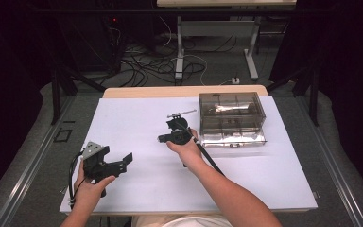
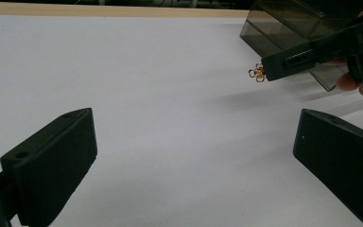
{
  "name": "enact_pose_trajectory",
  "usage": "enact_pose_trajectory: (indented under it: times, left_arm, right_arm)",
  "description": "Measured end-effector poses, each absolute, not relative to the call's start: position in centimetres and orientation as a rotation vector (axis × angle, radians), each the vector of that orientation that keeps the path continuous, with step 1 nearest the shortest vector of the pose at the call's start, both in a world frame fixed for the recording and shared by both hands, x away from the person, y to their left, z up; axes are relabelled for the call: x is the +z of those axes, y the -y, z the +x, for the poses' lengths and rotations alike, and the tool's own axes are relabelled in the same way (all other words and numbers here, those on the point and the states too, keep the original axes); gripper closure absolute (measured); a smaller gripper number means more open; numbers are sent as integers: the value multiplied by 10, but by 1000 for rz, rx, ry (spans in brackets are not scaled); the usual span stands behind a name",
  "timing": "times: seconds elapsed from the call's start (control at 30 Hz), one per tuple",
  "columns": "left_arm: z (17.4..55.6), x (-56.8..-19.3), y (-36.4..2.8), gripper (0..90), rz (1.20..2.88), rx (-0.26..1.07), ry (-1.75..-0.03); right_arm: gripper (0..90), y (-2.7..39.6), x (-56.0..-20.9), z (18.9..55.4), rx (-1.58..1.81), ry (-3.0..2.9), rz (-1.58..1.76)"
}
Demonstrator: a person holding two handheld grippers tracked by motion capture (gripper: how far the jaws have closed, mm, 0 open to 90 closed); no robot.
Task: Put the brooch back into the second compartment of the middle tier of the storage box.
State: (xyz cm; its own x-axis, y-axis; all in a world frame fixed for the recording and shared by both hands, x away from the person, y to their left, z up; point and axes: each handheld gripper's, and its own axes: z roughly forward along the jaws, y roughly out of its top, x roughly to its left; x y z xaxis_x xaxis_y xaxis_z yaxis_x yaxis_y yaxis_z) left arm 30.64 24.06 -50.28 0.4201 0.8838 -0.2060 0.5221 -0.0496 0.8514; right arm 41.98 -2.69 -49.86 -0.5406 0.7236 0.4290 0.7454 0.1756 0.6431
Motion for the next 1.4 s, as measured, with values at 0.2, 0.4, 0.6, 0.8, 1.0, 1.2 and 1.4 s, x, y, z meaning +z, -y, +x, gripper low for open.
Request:
enact_pose_trajectory:
  times: [0.2,0.4,0.6,0.8,1.0,1.2,1.4]
  left_arm:
    - [306,-503,-241,5,1711,472,-1232]
    - [306,-503,-241,5,1713,473,-1232]
    - [307,-503,-240,5,1712,472,-1233]
    - [307,-503,-240,5,1713,476,-1232]
    - [307,-504,-240,5,1714,476,-1234]
    - [308,-504,-240,5,1716,479,-1234]
    - [308,-504,-240,5,1717,472,-1237]
  right_arm:
    - [898,36,-495,418,-1332,2386,-1504]
    - [898,47,-491,416,-1334,2390,-1512]
    - [898,62,-489,415,-1348,2368,-1539]
    - [898,76,-488,415,-1360,2347,-1577]
    - [898,89,-486,414,-1377,2329,-1597]
    - [898,103,-485,414,-1405,2296,-1622]
    - [898,117,-485,413,-1410,2285,-1658]
